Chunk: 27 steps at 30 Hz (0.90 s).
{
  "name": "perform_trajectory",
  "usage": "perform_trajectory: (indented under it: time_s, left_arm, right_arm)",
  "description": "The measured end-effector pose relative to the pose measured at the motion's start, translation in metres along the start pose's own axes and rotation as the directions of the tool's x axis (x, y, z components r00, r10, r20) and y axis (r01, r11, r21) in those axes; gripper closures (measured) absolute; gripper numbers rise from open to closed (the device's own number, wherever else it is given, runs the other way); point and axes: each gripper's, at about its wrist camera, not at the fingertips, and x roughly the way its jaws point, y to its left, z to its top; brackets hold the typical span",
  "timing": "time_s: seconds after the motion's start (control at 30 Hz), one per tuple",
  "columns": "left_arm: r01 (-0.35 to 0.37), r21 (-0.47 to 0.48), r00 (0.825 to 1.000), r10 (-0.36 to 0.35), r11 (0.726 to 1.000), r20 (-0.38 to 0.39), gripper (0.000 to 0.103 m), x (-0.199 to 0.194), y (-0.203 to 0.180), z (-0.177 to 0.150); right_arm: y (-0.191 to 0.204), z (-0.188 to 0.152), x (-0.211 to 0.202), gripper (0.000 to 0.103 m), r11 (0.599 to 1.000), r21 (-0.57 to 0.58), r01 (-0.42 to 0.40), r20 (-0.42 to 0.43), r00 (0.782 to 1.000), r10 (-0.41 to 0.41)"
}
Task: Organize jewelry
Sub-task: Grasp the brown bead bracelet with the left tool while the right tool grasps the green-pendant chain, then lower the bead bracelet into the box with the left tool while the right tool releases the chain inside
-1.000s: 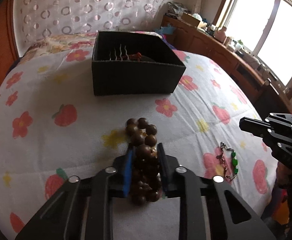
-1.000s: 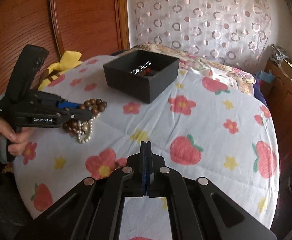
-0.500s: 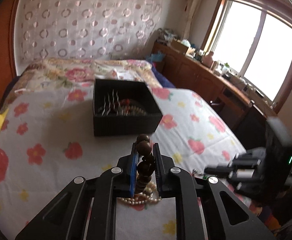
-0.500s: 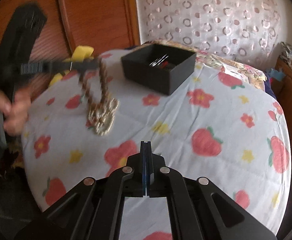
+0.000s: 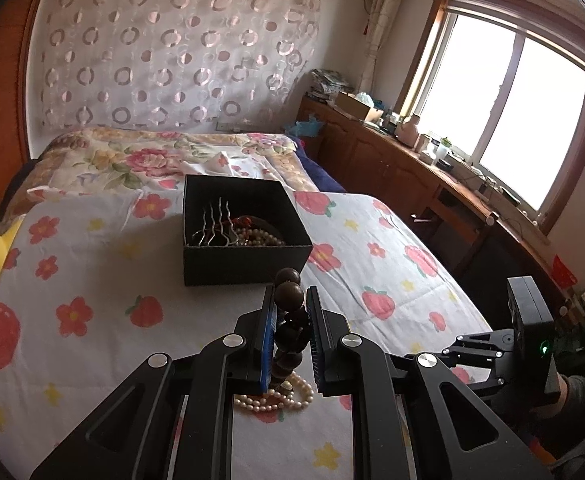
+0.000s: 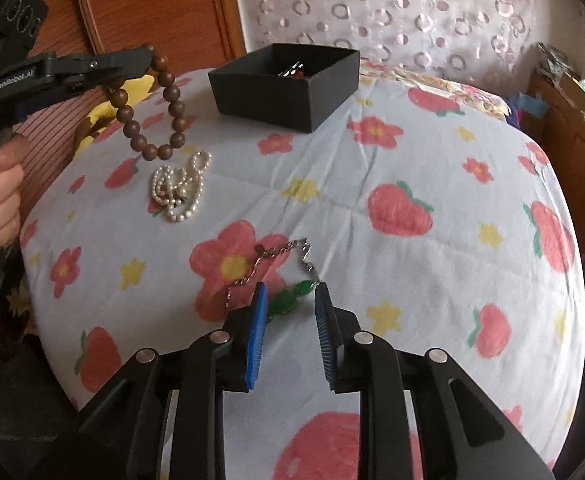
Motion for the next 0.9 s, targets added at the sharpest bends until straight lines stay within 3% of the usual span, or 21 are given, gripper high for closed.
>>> perform_trajectory:
  time_s: [0.1,0.17,0.47,0.67,0.9]
  left_arm:
    - [0.000,-0.005,1.000,0.000,1.000,0.000,0.089,-0.001,0.002,-0.001]
    - [0.000,-0.010,1.000,0.000,1.000,0.002,0.089,-0.002,0.005,-0.002]
    - [0.002,-0.010,0.999,-0.002,1.000,0.040,0.089,-0.011,0.011,0.010]
    - [0.008,0.013,0.997,-0.009,1.000,0.071,0.089,-0.005,0.012,0.040]
    - [-0.009,0.042,0.998,0.006,0.999,0.059,0.089,0.021,0.017,0.072]
  right_arm:
    - [0.008,-0.001,0.003,0.077,0.999,-0.013,0.049,-0.002,0.999,-0.049]
    - [0.016,-0.001,0.005,0.089,0.996,-0.047,0.081,0.001,0.997,-0.081]
    - [0.013,0.011,-0.008,0.090,0.994,-0.060,0.088,0.048,0.995,-0.085]
    - [0.010,0.053,-0.034,0.090,0.989,-0.107,0.101,0.166,0.983,-0.082]
    - [0.001,0.115,-0.053,0.090,0.988,-0.129,0.088,0.302,0.952,-0.045]
